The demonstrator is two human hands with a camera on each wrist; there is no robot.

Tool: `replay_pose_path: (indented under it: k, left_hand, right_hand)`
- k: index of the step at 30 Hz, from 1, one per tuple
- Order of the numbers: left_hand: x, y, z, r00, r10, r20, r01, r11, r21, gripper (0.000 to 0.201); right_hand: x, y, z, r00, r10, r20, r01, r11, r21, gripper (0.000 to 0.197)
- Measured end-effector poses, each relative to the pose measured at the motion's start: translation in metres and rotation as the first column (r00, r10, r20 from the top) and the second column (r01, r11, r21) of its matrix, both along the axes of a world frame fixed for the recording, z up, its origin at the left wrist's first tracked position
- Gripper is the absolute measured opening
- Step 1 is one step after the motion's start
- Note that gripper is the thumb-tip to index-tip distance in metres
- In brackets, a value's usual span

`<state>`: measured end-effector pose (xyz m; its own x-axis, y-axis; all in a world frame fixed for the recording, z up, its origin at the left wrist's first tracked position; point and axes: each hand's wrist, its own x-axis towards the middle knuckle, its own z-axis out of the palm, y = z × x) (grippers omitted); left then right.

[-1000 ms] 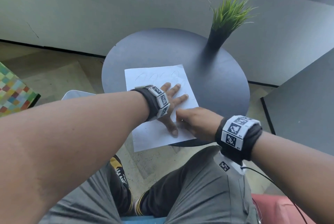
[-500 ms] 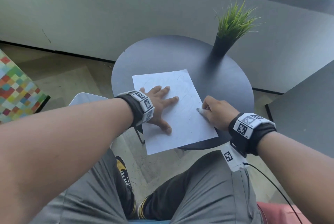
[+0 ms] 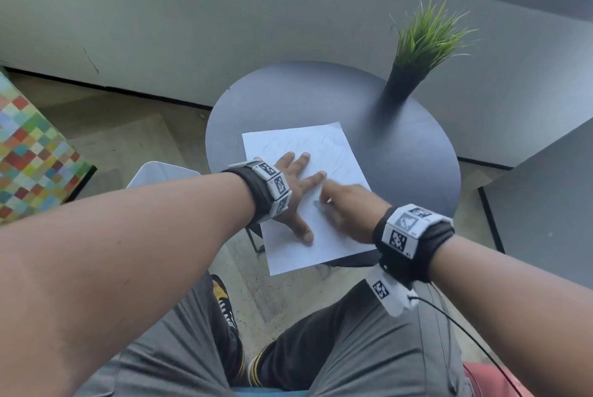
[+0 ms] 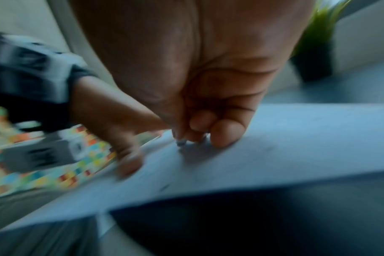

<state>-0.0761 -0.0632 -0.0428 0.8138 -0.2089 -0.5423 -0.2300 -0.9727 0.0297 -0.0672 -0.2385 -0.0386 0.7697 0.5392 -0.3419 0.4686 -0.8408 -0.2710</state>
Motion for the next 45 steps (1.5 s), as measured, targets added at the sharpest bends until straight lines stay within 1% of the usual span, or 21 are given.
replay_pose_path:
  k: [2, 6, 7, 11, 12, 16, 18, 20, 21, 22, 25, 26, 28, 31, 32, 35, 36, 38, 40, 41, 45]
  left_hand:
    - [0.0, 0.0, 0.0, 1.0, 0.002, 0.004, -0.002, 1.0, 0.003, 0.137]
    - [-0.001, 0.0, 0.001, 1.0, -0.002, 0.002, 0.002, 1.0, 0.008, 0.136]
    - [-0.001, 0.001, 0.0, 1.0, -0.001, -0.001, 0.001, 1.0, 0.008, 0.136]
    - [-0.002, 0.001, 0.002, 1.0, 0.014, -0.026, -0.014, 1.0, -0.003, 0.136]
    - [-0.002, 0.001, 0.002, 1.0, 0.013, -0.025, -0.014, 1.0, -0.006, 0.136]
    - [-0.002, 0.001, -0.001, 1.0, 0.001, -0.013, -0.001, 1.0, 0.006, 0.137]
    - [-0.002, 0.002, -0.001, 1.0, 0.011, -0.02, -0.011, 1.0, 0.0, 0.138]
    - [-0.002, 0.002, 0.001, 0.999, 0.012, -0.029, -0.012, 1.0, -0.006, 0.138]
    - [-0.002, 0.001, 0.002, 1.0, 0.009, -0.028, -0.009, 1.0, -0.005, 0.137]
    - [-0.003, 0.0, 0.004, 1.0, 0.005, -0.024, -0.005, 1.0, -0.001, 0.136]
    - [-0.003, -0.001, 0.004, 1.0, -0.006, -0.008, 0.006, 1.0, 0.012, 0.134]
    - [-0.004, -0.001, 0.004, 1.0, -0.007, -0.008, 0.007, 1.0, 0.016, 0.134]
    - [-0.004, 0.0, 0.004, 1.0, -0.004, -0.01, 0.004, 1.0, 0.022, 0.135]
    - [-0.002, 0.0, -0.001, 1.0, -0.005, -0.018, 0.005, 1.0, 0.02, 0.139]
    - [-0.001, 0.0, -0.003, 1.0, -0.008, -0.014, 0.008, 1.0, 0.018, 0.14]
    - [0.001, 0.001, -0.007, 1.0, -0.012, -0.003, 0.012, 1.0, 0.006, 0.141]
    - [0.002, 0.002, -0.008, 1.0, -0.013, -0.005, 0.013, 1.0, 0.005, 0.142]
    - [0.003, 0.002, -0.01, 1.0, -0.012, -0.008, 0.012, 1.0, 0.008, 0.142]
    - [0.002, 0.002, -0.009, 1.0, -0.013, -0.011, 0.013, 1.0, 0.016, 0.142]
    - [0.002, 0.001, -0.009, 1.0, -0.016, -0.01, 0.016, 1.0, 0.02, 0.142]
    - [0.003, 0.001, -0.012, 1.0, -0.016, 0.012, 0.016, 1.0, 0.005, 0.142]
  right_hand:
    - [-0.005, 0.009, 0.0, 0.995, 0.091, -0.035, -0.091, 0.996, 0.005, 0.021]
    - [0.035, 0.0, 0.002, 0.977, -0.184, 0.105, 0.188, 0.982, -0.031, 0.025]
    - [0.032, 0.001, 0.002, 0.977, -0.181, 0.111, 0.185, 0.982, -0.028, 0.025]
    - [-0.006, 0.018, -0.004, 0.982, 0.184, -0.041, -0.182, 0.981, 0.062, 0.024]
    - [-0.001, 0.017, -0.003, 0.982, 0.184, -0.031, -0.183, 0.982, 0.04, 0.023]
    - [0.036, 0.002, -0.001, 0.976, -0.169, 0.138, 0.175, 0.984, -0.033, 0.021]
    - [0.021, 0.009, -0.003, 0.991, -0.031, 0.127, 0.033, 0.999, -0.012, 0.022]
    - [-0.004, 0.016, -0.001, 0.978, 0.205, 0.025, -0.207, 0.977, 0.052, 0.024]
    - [-0.007, 0.013, 0.0, 0.967, 0.255, -0.007, -0.255, 0.966, 0.048, 0.021]
    - [-0.001, 0.01, 0.002, 0.973, 0.231, -0.01, -0.231, 0.973, 0.024, 0.019]
    - [0.025, -0.002, 0.0, 0.989, -0.065, 0.136, 0.072, 0.996, -0.045, 0.022]
    - [0.023, -0.001, 0.001, 0.981, -0.107, 0.162, 0.115, 0.993, -0.04, 0.02]
    - [0.003, 0.008, 0.0, 0.991, 0.011, 0.135, -0.008, 1.0, -0.025, 0.014]
    - [-0.025, 0.008, 0.003, 0.964, 0.264, -0.017, -0.264, 0.965, -0.007, 0.013]
    - [-0.02, 0.003, 0.004, 0.968, 0.25, -0.015, -0.25, 0.968, -0.016, 0.012]
    - [0.007, -0.015, 0.005, 0.994, -0.038, 0.101, 0.04, 0.999, -0.016, 0.025]
    - [0.006, -0.017, 0.004, 0.99, -0.07, 0.123, 0.072, 0.997, -0.013, 0.023]
    - [-0.012, -0.008, 0.004, 0.992, 0.053, 0.112, -0.048, 0.998, -0.046, 0.018]
    - [-0.036, -0.002, 0.002, 0.969, 0.246, -0.004, -0.246, 0.968, -0.048, 0.021]
    - [-0.038, -0.003, 0.004, 0.964, 0.262, -0.04, -0.263, 0.964, -0.04, 0.02]
    - [-0.006, -0.008, 0.007, 0.995, -0.069, 0.073, 0.071, 0.997, -0.034, 0.025]
